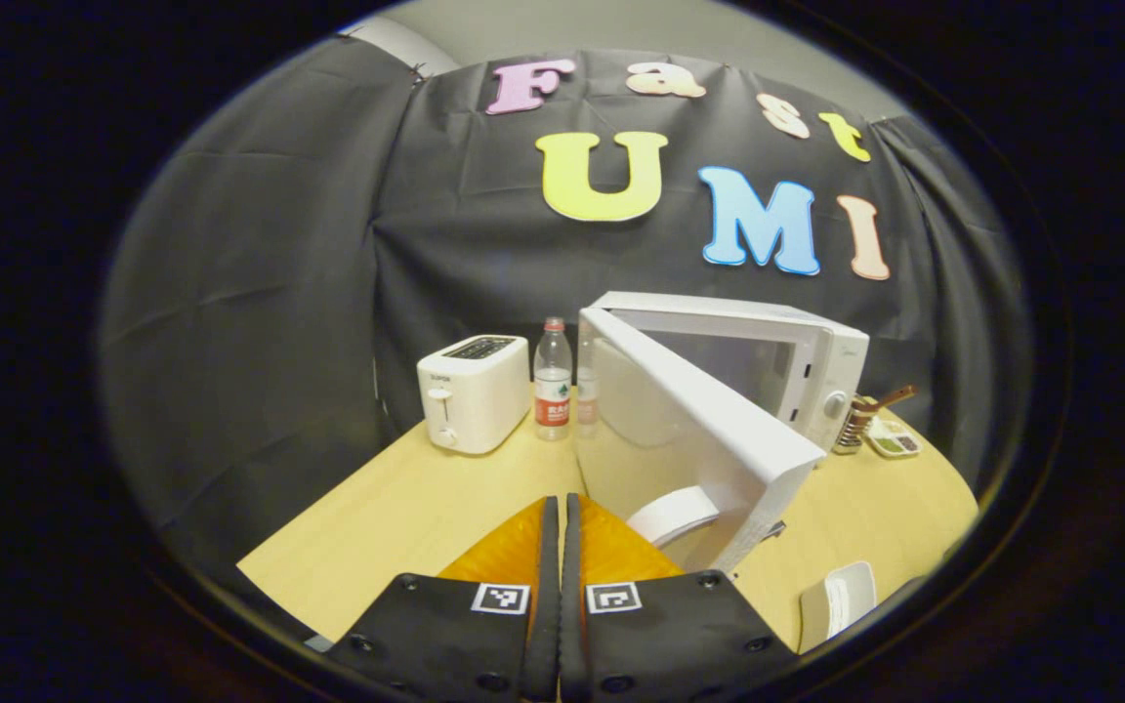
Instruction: Open the microwave oven with the left hand, put the food in, and close the microwave oven.
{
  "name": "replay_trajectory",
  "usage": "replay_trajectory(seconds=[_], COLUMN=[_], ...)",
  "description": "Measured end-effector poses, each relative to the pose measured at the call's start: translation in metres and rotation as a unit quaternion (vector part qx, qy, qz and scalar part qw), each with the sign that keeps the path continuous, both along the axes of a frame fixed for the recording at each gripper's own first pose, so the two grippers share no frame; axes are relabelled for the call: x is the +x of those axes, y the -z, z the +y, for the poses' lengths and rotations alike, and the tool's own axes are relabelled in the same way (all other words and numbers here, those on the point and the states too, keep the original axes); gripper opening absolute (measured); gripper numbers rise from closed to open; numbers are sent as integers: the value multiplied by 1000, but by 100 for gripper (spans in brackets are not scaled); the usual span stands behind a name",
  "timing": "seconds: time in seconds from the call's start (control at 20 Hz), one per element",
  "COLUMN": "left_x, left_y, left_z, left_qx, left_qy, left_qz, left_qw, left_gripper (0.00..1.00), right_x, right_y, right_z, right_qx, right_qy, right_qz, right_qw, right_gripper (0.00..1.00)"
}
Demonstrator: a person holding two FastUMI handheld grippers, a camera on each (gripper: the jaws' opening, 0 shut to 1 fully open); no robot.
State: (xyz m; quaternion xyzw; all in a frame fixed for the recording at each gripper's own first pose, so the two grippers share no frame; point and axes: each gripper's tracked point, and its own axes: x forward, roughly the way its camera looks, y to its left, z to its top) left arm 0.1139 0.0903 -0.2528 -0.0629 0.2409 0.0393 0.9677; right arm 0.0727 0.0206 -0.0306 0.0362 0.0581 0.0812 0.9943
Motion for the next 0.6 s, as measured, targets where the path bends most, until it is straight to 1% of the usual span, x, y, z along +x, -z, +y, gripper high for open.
replay_trajectory(seconds=[0.15,0.3,0.6], left_x=[9,18,38], left_y=[-1,-3,-3], left_z=[-27,-48,-82], left_qx=[0,-9,-16], left_qy=[18,34,83], left_qz=[-3,-7,-7], left_qw=[1000,999,996], left_gripper=[7,7,7], right_x=[-13,-19,-18], right_y=[-2,3,7], right_z=[-8,-13,-15], right_qx=[-4,-7,-2], right_qy=[-8,-6,18], right_qz=[-3,4,12], right_qw=[1000,1000,1000], right_gripper=[98,98,98])
